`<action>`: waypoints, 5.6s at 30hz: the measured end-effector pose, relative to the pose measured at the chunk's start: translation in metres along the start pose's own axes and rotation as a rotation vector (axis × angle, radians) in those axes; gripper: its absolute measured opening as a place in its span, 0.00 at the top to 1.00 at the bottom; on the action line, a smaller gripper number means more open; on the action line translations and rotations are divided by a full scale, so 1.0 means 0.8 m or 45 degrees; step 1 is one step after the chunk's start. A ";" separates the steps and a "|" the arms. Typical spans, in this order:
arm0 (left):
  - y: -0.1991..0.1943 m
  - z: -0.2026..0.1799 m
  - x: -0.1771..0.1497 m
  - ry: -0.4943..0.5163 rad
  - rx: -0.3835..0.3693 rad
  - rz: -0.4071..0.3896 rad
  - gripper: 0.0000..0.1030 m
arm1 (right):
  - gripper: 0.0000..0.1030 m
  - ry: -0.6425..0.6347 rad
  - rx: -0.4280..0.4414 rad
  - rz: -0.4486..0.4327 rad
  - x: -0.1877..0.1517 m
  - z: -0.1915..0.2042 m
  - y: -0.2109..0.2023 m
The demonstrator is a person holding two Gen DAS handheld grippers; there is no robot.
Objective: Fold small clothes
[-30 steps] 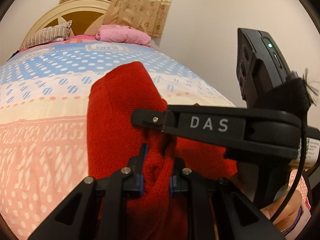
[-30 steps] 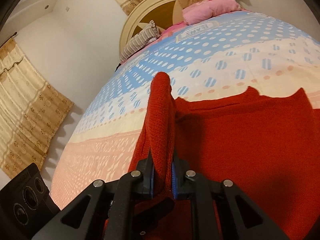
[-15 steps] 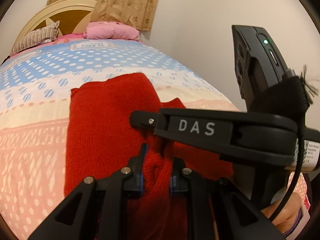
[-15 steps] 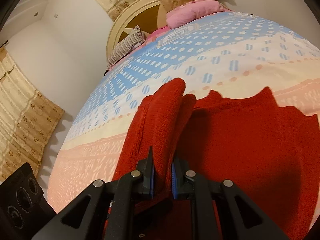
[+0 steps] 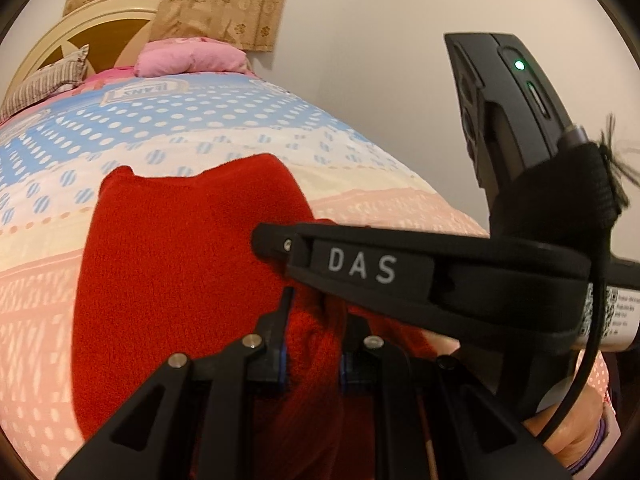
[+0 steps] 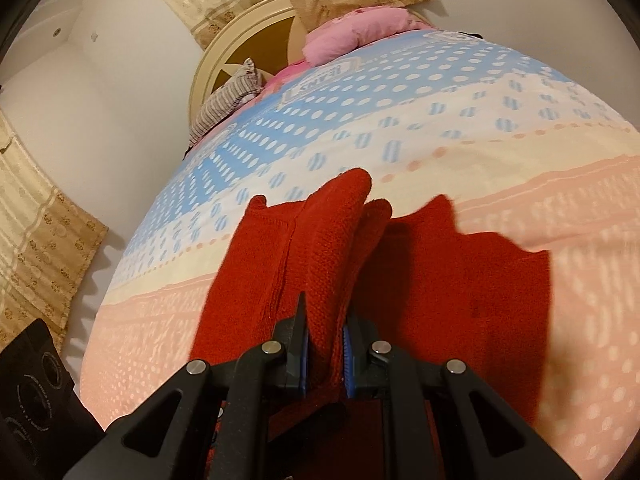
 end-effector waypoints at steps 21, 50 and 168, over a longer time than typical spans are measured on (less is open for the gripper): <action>0.048 -0.062 -0.027 0.058 0.014 0.070 0.83 | 0.88 0.045 -0.075 0.061 -0.026 -0.088 -0.026; -0.075 0.104 -0.058 -0.207 0.008 0.047 0.22 | 0.57 -0.024 -0.231 0.049 -0.135 -0.010 -0.107; 0.003 0.108 0.025 -0.276 -0.038 0.059 0.57 | 0.67 -0.143 -0.383 0.009 -0.044 -0.021 -0.008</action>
Point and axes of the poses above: each gripper's, at about its wrist camera, not at the fingertips, and y roughly the way its jaws point, z to its left, x to its top, the point moved 3 cm from there along y, roughly the way its jaws point, and after that the axes turned 15 degrees about -y, right-handed, at the moved point
